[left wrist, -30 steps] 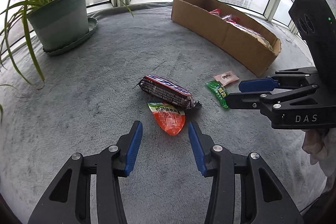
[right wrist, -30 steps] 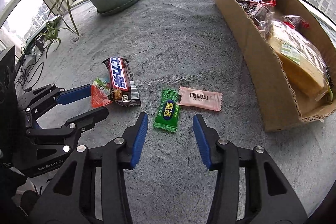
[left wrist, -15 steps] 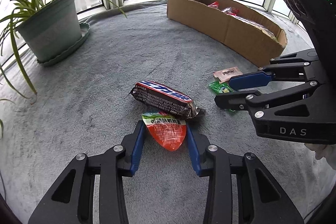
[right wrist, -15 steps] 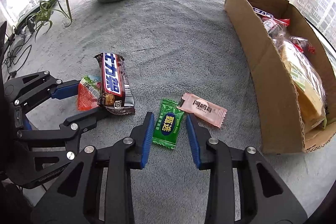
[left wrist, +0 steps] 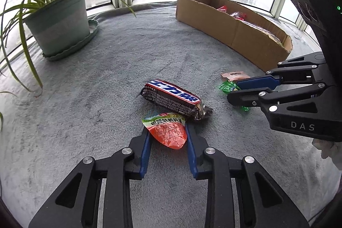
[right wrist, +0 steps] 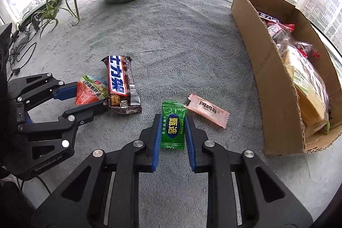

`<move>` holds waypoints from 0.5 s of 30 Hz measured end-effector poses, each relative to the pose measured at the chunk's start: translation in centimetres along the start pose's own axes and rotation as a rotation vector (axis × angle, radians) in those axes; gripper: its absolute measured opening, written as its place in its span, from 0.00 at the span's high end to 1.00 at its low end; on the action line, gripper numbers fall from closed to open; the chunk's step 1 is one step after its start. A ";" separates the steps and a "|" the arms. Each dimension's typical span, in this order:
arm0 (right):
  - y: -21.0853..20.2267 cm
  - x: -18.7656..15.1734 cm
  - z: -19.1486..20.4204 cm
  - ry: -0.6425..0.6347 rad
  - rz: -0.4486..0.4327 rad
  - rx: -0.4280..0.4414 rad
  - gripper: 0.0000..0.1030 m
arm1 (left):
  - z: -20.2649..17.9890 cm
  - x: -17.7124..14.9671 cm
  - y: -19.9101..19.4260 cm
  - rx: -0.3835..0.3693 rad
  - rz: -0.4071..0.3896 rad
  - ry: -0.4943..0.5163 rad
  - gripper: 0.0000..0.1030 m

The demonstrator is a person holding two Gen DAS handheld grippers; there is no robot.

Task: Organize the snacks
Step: 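Grasp orange candy packet with left gripper while right grasps green candy packet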

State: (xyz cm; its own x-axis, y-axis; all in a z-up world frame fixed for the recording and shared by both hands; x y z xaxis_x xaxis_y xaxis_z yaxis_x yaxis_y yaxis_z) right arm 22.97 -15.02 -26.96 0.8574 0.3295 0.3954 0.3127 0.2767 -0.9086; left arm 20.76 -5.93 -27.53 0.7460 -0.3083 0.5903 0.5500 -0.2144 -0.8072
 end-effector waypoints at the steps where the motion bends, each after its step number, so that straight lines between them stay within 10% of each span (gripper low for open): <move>1: -0.2 0.0 0.0 0.002 -0.004 0.003 0.79 | 0.1 -0.1 -0.1 -0.001 0.000 -0.006 0.73; 15: -3.9 -0.2 -0.9 0.053 -0.072 0.045 0.79 | 0.7 -0.5 -3.3 -0.012 -0.033 -0.062 0.73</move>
State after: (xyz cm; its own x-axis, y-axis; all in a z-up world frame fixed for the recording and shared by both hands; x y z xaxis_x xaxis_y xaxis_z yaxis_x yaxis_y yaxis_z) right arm 21.93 -16.94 -23.56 0.8544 0.2592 0.4503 0.3565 0.3382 -0.8710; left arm 18.85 -4.39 -25.10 0.7494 -0.2430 0.6159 0.5707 -0.2346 -0.7870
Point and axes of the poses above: each gripper's, at about its wrist camera, not at the fingertips, and y roughly the way its jaws point, z to its left, x to its top, the point moved 10 cm from there along y, roughly the way its jaws point, and after that the axes turned 7 degrees about y, right-handed, at the moved point
